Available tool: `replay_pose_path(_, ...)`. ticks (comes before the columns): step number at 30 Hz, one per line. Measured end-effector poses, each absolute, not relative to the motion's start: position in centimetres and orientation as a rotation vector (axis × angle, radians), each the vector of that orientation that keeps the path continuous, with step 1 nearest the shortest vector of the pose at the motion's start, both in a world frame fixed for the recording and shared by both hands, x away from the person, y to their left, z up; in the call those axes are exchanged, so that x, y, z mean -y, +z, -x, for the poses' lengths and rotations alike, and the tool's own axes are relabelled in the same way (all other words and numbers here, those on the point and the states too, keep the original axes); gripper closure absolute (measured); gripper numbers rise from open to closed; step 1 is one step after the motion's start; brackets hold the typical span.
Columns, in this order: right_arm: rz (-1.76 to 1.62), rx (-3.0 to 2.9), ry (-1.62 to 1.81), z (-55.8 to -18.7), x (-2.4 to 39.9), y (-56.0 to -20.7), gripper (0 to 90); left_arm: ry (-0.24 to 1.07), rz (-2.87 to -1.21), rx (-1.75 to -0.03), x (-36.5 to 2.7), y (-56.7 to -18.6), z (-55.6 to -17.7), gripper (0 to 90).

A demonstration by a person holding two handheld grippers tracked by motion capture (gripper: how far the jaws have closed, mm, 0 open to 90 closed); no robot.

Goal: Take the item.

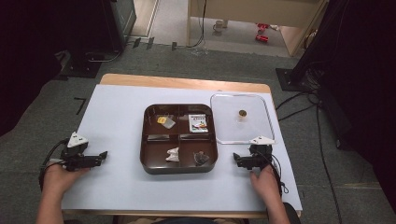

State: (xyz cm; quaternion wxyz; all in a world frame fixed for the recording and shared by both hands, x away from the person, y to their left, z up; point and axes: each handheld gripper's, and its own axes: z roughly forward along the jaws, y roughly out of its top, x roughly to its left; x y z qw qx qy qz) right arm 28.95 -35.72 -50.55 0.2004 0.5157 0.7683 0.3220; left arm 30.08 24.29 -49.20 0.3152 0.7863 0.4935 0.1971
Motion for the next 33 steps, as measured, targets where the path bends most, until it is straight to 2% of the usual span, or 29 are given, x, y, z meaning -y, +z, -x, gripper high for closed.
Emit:
replay_pose_path(11,-1.441,-2.147,0.900,-29.0,35.7,-50.6,0.0,0.501,-2.107,-1.356,-23.8,-48.6,-30.4,15.7)
replay_pose_path(12,-1.441,-2.147,0.900,-29.0,35.7,-50.6,0.0,0.500,-2.107,-1.357,-23.7,-48.5,-30.5,18.1)
replay_pose_path(13,-1.442,-2.147,0.900,-28.9,35.7,-50.5,0.0,0.495,-2.115,-1.347,-23.7,-48.2,-30.4,28.2)
replay_pose_path(14,-1.441,-2.147,0.900,-28.9,35.7,-50.5,0.0,0.489,-2.119,-1.355,-23.6,-48.1,-30.5,32.2)
replay_pose_path(17,-1.441,-2.147,0.900,-29.0,35.7,-50.5,0.0,0.480,-2.116,-1.369,-23.5,-48.0,-30.6,32.5)
replay_pose_path(19,-1.441,-2.147,0.900,-29.0,35.7,-50.5,0.0,0.444,-2.111,-1.374,-23.6,-47.8,-30.8,36.8)
replay_pose_path(33,-1.441,-2.147,0.899,-28.9,35.7,-50.5,0.0,0.362,-2.112,-1.374,-23.1,-46.5,-31.4,40.8)
